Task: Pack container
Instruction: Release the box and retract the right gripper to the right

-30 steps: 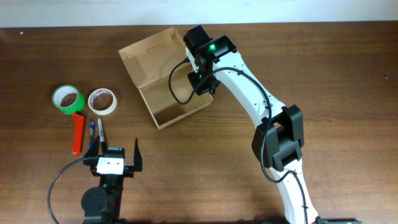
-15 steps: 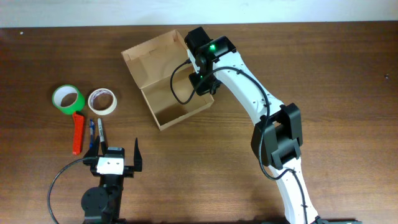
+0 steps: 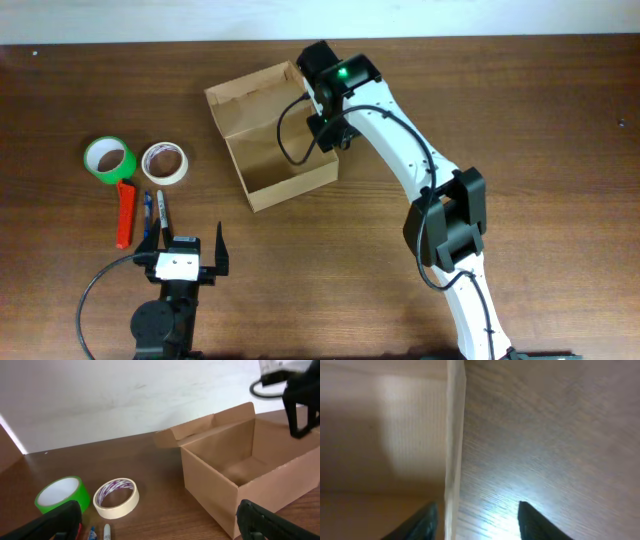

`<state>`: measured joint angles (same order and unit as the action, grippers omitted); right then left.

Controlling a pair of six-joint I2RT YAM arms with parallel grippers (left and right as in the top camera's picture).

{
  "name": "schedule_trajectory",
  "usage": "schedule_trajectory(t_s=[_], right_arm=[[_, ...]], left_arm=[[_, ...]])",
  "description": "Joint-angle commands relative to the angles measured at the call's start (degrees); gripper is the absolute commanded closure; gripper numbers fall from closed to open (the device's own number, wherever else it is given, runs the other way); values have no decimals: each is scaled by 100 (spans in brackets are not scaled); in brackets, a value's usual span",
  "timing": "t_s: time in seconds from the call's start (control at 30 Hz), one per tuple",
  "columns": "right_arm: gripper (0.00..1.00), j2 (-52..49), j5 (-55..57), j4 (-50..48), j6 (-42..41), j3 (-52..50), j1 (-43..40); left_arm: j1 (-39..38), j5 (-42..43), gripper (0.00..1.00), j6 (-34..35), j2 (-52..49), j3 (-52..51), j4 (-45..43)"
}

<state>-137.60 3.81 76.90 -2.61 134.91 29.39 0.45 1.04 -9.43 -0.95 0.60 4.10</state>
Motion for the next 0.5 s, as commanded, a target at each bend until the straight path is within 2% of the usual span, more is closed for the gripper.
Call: schedule_trajectory(t_s=[0.0,0.13,0.27,0.37,0.47], right_arm=[[44,422,396,321,90,938,-26],[39,835,1010,935,129,1919,-109],[38,1709,1204,1032,214,1954,-551],[37,2424,1231,964,173,1768,-1241],[34,3034,1117,835,-87,1523,-2291]], left_arm=[[24,20,0,-52,33,-11,50],[24,20,0,-52,33,-11,48],[24,20,0,-52,33,-11,50],[24,20,0,-52,33,-11,48],[24,20,0,-52,33,-11,48]])
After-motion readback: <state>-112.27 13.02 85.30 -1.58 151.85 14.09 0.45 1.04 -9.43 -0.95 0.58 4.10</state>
